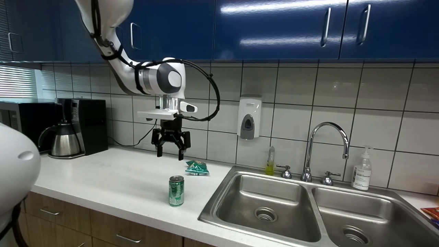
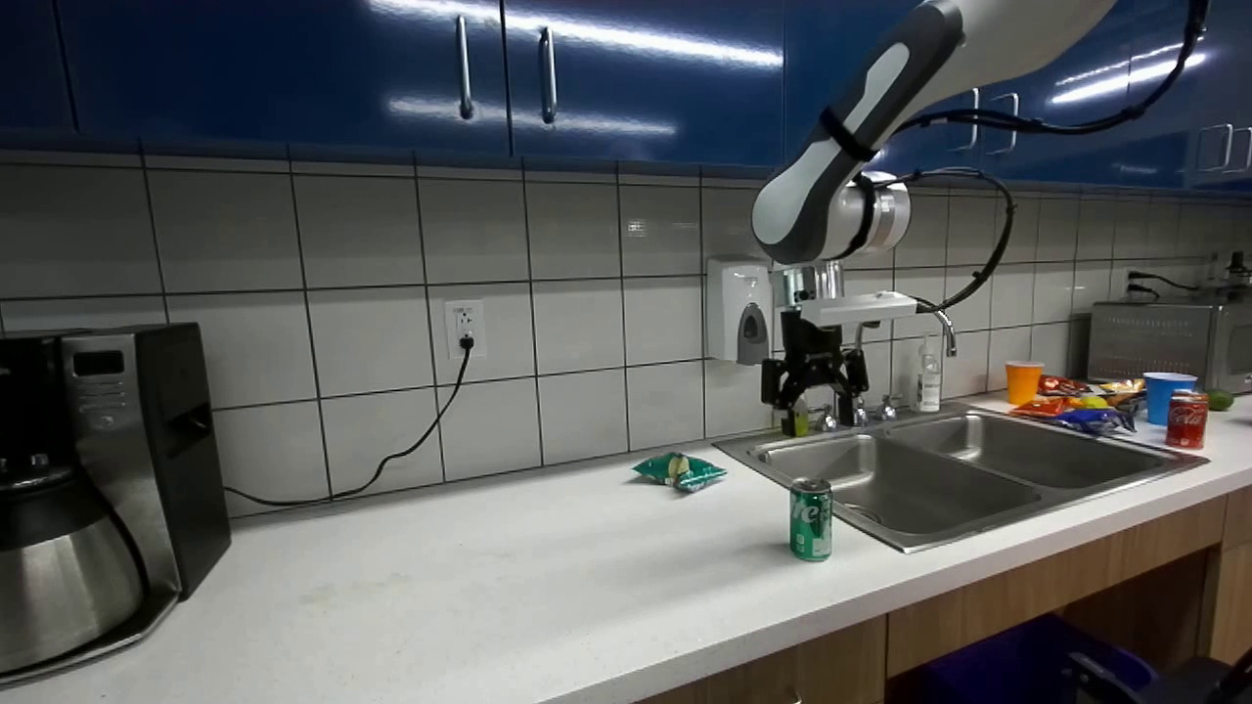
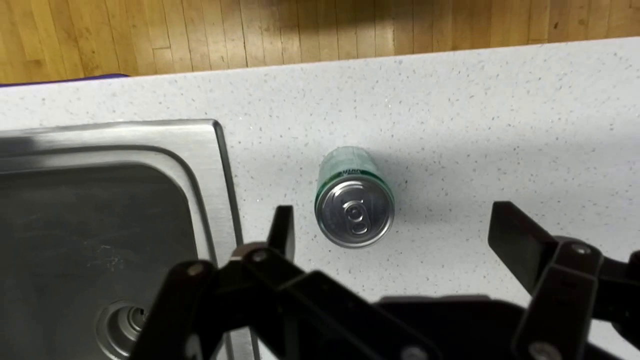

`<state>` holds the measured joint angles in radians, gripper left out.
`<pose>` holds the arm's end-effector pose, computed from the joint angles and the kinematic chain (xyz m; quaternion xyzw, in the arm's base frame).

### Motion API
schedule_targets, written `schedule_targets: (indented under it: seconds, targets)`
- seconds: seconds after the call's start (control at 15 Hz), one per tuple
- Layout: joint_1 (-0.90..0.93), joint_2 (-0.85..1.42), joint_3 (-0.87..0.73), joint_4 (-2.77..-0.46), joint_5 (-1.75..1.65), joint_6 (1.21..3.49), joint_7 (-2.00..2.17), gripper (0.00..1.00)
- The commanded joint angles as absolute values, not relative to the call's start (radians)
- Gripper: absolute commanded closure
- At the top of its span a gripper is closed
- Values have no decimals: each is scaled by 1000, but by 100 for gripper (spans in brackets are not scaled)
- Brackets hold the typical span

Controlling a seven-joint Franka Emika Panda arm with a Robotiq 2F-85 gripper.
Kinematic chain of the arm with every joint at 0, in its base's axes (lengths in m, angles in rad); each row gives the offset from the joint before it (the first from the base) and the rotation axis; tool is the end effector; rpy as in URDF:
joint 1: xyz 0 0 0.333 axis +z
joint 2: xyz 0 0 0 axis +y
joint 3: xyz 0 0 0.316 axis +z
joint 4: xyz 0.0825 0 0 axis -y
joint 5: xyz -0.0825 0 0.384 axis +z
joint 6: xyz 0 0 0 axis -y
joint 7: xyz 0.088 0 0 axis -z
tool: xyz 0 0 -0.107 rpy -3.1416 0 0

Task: Take the can out of the sink

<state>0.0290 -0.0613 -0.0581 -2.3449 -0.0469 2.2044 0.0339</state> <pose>0.4865 -0.0158 0.3511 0.9989 -0.0167 -0.0396 0.0167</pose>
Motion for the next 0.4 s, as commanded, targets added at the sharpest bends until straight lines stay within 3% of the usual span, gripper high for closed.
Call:
schedule_targets:
  seconds: [0.0, 0.07, 0.33]
  targets:
    - [12, -186, -36, -2405, -68, 2116, 53, 0]
    - [12, -110, -41, -2364, -45, 2160, 32, 0]
    - [11, -163, -39, -2394, -44, 2138, 31, 0]
